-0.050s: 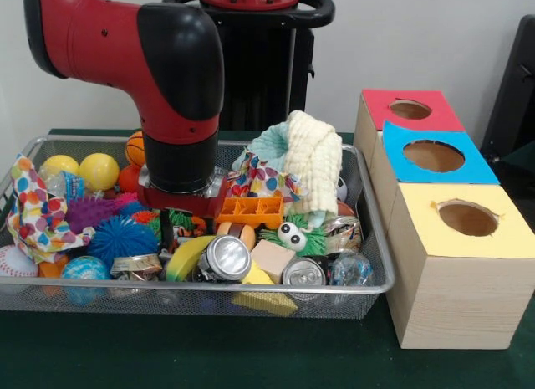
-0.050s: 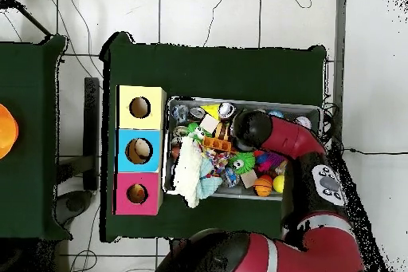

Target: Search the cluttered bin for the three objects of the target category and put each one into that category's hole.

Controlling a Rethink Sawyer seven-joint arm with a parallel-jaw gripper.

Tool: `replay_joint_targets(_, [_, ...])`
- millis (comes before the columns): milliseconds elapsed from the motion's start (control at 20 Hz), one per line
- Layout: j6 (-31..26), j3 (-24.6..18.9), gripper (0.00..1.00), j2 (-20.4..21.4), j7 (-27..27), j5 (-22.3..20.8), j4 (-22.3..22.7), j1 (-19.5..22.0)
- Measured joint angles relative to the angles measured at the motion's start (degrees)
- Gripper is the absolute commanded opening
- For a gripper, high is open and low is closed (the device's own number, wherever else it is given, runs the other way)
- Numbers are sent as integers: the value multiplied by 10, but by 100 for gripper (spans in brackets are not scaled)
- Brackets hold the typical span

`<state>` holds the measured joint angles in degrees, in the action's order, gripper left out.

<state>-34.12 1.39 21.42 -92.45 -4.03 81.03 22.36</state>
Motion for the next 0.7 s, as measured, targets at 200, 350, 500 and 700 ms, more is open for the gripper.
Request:
replay_joint_targets(200, [0,5,100,6,0,10,11,-3])
replay_joint_targets(350, [0,11,100,12,0,18,22,-7])
replay_joint_targets(500, [0,15,100,19,0,26,34,-13])
replay_joint_targets(700, [0,26,100,29,-1,38,51,-24])
